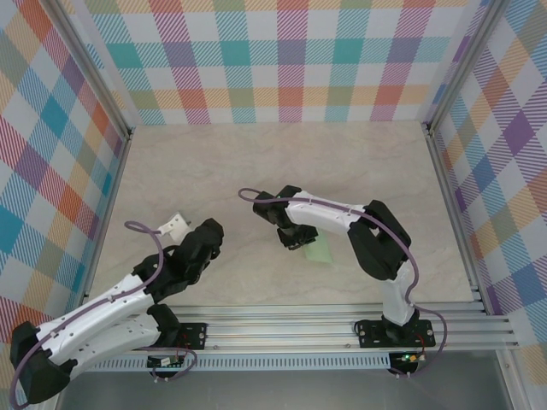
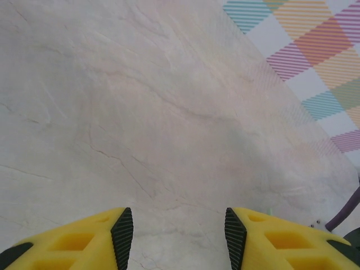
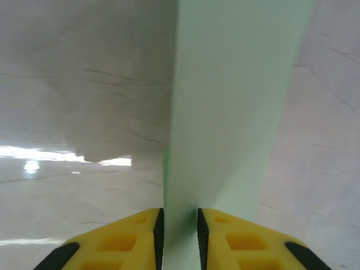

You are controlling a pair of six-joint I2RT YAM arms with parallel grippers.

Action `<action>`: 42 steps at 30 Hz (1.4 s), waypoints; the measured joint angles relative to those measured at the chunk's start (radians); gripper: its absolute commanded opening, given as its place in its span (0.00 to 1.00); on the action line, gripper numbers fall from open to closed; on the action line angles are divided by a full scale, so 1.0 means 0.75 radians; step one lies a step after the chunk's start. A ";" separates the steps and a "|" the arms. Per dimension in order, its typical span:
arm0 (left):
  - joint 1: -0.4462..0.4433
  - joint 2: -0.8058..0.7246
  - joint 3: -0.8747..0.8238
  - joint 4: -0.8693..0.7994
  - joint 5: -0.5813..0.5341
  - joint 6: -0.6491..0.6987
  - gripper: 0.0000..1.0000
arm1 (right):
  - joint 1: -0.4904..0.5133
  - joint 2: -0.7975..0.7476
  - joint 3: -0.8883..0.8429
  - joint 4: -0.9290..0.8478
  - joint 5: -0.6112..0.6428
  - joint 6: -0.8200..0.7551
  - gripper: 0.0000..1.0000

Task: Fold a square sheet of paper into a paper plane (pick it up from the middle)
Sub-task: Turn over the paper at the center of the table, then third fold the triangle at the center of the table.

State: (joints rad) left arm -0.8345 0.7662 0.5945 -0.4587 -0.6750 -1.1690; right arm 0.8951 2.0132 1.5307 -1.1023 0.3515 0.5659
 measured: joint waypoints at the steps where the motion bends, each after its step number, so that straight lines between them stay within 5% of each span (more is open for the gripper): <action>1: 0.001 -0.018 -0.011 -0.010 -0.009 -0.002 0.52 | 0.000 -0.001 0.002 0.031 -0.048 -0.003 0.39; 7: 0.003 0.029 -0.024 0.026 0.016 0.043 0.54 | -0.040 -0.114 -0.123 0.248 -0.322 -0.018 0.43; 11: 0.006 0.193 -0.011 0.152 0.144 0.135 0.54 | -0.205 -0.357 -0.351 0.385 -0.464 -0.017 0.45; 16: 0.009 0.597 0.140 0.365 0.481 0.270 0.44 | -0.564 -0.602 -0.639 0.570 -0.644 -0.018 0.46; 22: -0.002 1.105 0.437 0.578 0.903 0.352 0.31 | -0.768 -0.641 -0.893 0.702 -0.865 -0.019 0.47; 31: -0.011 1.389 0.615 0.575 1.166 0.364 0.28 | -0.807 -0.643 -0.968 0.808 -1.043 -0.038 0.48; 42: -0.013 1.476 0.695 0.435 1.226 0.393 0.26 | -0.807 -0.640 -0.987 0.873 -1.129 -0.042 0.48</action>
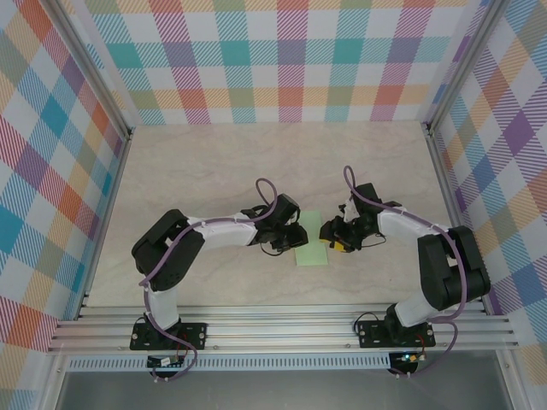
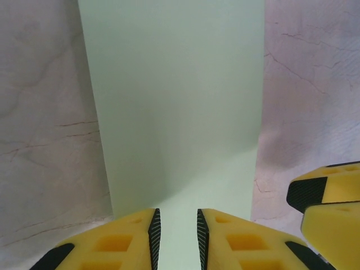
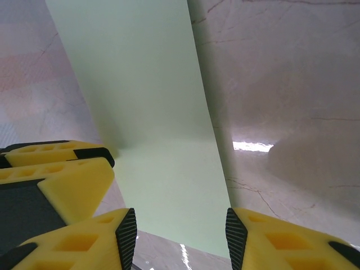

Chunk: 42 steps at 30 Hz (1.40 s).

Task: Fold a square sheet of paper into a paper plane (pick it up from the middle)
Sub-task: Third fold the triangle at the center of the table.

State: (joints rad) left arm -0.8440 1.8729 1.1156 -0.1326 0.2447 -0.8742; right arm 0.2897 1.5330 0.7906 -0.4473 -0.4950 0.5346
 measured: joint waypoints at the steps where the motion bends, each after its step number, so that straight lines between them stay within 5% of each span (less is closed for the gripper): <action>1: 0.000 0.003 0.000 -0.007 -0.002 0.002 0.26 | -0.001 0.006 0.000 0.004 -0.005 -0.001 0.48; 29: -0.008 0.032 0.001 -0.066 -0.028 0.038 0.26 | 0.000 0.145 -0.005 0.058 -0.090 -0.001 0.47; 42: -0.014 0.031 0.001 -0.065 -0.038 0.088 0.30 | -0.001 0.212 0.113 0.037 -0.065 -0.068 0.31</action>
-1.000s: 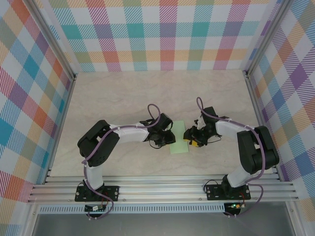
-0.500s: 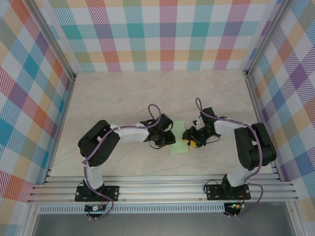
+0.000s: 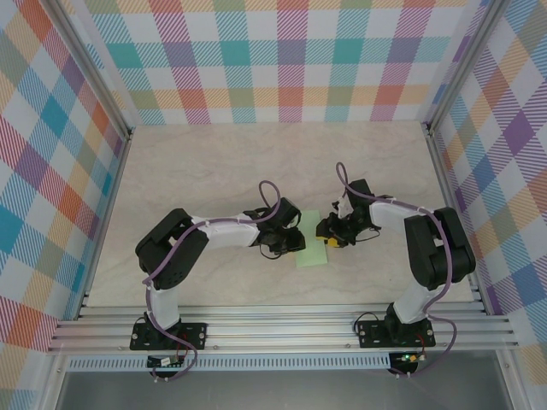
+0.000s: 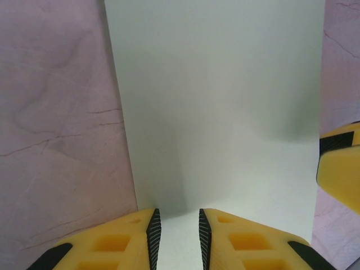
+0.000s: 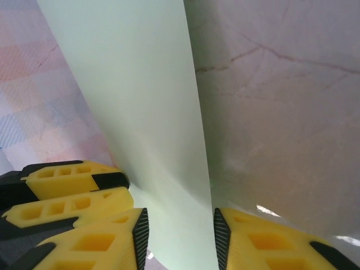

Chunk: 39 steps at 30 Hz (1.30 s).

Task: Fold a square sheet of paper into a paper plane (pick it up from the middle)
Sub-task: Third fold the triangle at the center of the table.

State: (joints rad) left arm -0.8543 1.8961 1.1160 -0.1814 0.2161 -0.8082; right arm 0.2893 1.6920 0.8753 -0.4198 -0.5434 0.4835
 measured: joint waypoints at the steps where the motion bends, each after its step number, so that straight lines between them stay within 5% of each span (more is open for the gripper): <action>1: -0.004 -0.003 0.000 0.000 -0.006 0.012 0.32 | 0.000 0.001 0.003 -0.002 0.002 -0.004 0.28; 8: -0.064 -0.137 -0.021 -0.054 -0.130 0.150 0.52 | 0.001 0.003 0.005 -0.015 0.005 -0.008 0.12; 16: -0.297 -0.261 0.024 -0.199 -0.369 0.412 0.68 | 0.001 0.003 0.009 -0.019 -0.016 0.003 0.11; 28: -0.534 0.044 0.357 -0.429 -0.734 0.625 0.72 | 0.000 0.003 0.016 -0.020 -0.041 0.007 0.12; 39: -0.566 0.130 0.429 -0.531 -0.941 0.650 0.67 | 0.001 0.003 0.016 -0.020 -0.062 0.007 0.12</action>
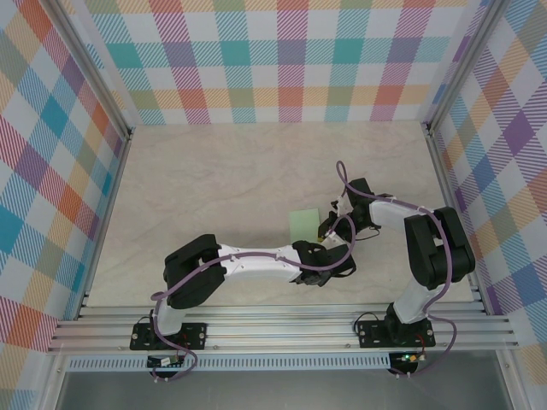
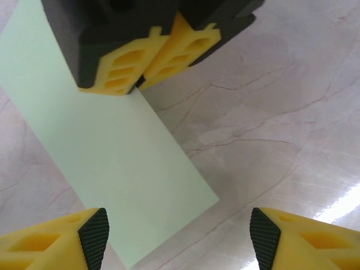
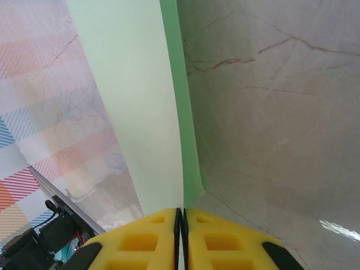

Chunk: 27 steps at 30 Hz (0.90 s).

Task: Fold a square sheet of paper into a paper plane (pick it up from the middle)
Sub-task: Third fold the triangle at the center of the table.

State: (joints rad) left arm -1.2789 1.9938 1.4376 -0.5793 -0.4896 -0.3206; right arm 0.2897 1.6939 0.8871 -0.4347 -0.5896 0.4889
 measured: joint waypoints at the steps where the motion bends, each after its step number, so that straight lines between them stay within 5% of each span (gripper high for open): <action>1: 0.000 0.002 0.001 -0.002 -0.011 0.000 0.65 | -0.001 0.000 0.000 0.000 -0.005 0.000 0.12; 14: 0.000 0.022 0.006 -0.025 -0.073 0.000 0.21 | 0.000 0.000 0.000 -0.001 -0.009 -0.001 0.13; 27: 0.035 -0.045 -0.109 0.075 0.043 0.006 0.02 | 0.000 0.000 0.018 -0.037 0.010 -0.007 0.26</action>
State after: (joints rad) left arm -1.2530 1.9602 1.3556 -0.5232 -0.4572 -0.3164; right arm 0.2897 1.6939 0.9005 -0.4625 -0.5823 0.4835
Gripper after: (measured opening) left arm 0.053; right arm 0.230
